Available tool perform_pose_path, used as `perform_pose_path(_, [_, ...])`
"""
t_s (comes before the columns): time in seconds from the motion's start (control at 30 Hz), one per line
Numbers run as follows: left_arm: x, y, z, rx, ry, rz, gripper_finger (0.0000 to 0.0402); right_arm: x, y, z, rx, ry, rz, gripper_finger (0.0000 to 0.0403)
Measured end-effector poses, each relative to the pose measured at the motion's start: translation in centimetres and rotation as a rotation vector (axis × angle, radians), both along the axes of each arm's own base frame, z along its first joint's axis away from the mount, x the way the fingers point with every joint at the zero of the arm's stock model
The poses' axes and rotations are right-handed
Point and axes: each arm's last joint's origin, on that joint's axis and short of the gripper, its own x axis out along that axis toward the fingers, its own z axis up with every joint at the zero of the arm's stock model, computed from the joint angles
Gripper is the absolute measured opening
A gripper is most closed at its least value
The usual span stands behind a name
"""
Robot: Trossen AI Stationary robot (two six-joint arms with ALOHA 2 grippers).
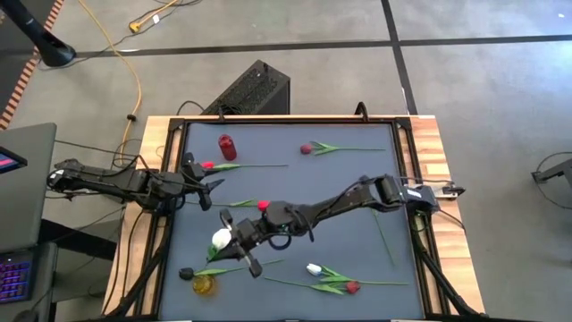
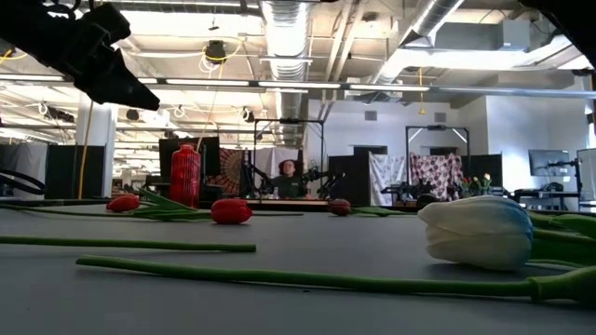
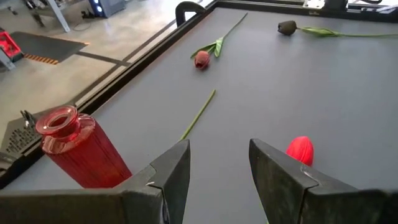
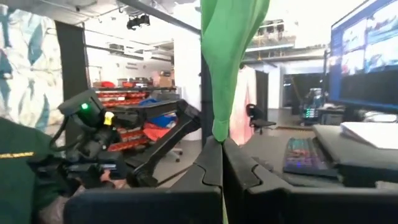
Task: Sort flowers into vase by color
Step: Put the top white tulip into the yellow vase
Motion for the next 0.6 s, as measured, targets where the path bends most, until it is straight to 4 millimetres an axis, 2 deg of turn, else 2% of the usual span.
perform_pose_path(0.17, [0.0,0.0,0.1,0.026,0.004,0.009,0.0155,0.2,0.5,-0.6,-0.009,0.055,0.001,0.0018])
perform_pose_path(0.6, [0.0,0.1,0.2,0.051,0.002,0.018,0.0155,0.0,1.8,-0.8,-0.010,0.064,0.016,0.0018])
